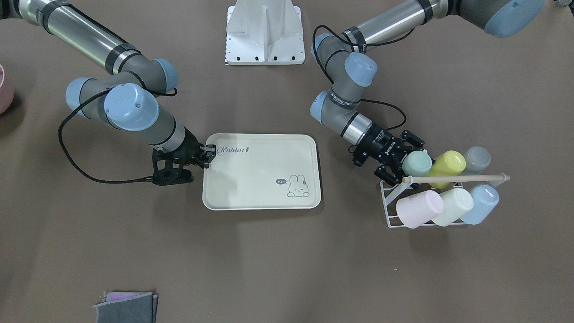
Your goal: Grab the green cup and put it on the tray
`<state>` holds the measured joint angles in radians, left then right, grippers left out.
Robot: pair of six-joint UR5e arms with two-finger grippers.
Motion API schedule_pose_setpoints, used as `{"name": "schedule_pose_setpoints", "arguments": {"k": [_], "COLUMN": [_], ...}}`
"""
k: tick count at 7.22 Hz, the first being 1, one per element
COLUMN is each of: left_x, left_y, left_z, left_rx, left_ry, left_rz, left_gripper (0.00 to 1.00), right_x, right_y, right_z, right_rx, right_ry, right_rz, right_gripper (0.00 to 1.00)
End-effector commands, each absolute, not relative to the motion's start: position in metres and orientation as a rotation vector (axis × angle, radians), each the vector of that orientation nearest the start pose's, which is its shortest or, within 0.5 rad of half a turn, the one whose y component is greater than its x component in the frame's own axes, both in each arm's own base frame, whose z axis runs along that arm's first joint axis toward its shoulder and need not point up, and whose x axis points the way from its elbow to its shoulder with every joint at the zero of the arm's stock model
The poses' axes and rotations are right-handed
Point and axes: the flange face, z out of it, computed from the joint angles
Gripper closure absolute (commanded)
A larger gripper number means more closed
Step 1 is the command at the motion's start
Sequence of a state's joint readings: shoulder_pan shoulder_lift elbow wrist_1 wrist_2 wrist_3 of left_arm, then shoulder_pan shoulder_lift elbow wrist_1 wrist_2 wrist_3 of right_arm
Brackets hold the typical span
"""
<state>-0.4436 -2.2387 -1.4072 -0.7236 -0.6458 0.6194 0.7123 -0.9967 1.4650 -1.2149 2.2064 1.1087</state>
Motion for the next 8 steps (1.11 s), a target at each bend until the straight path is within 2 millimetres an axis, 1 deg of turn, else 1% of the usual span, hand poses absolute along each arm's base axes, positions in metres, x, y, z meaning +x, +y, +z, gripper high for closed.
{"name": "schedule_pose_setpoints", "arguments": {"k": [1, 3, 5, 6, 7, 8], "left_x": [0.525, 0.523, 0.521, 0.522, 0.518, 0.515], "left_y": [-0.483, -0.483, -0.483, -0.482, -0.481, -0.48], "left_z": [0.389, 0.391, 0.391, 0.387, 0.381, 0.372], "left_rx": [-0.117, -0.128, -0.148, -0.148, -0.177, -0.173], "left_ry": [-1.128, -1.146, -1.151, -1.149, -1.154, -1.155], "left_rz": [1.759, 1.761, 1.766, 1.769, 1.776, 1.776], "left_gripper": [0.18, 0.21, 0.56, 0.78, 0.96, 0.99], "right_x": [-0.49, -0.491, -0.491, -0.491, -0.491, -0.491], "right_y": [-0.517, -0.517, -0.517, -0.517, -0.517, -0.517], "right_z": [0.322, 0.32, 0.32, 0.32, 0.319, 0.319], "right_rx": [-0.046, -0.042, -0.041, -0.041, -0.04, -0.041], "right_ry": [-0.988, -0.99, -0.992, -0.992, -0.993, -0.993], "right_rz": [-0.035, -0.036, -0.036, -0.036, -0.037, -0.035], "right_gripper": [1.0, 1.0, 1.0, 1.0, 1.0, 1.0]}}
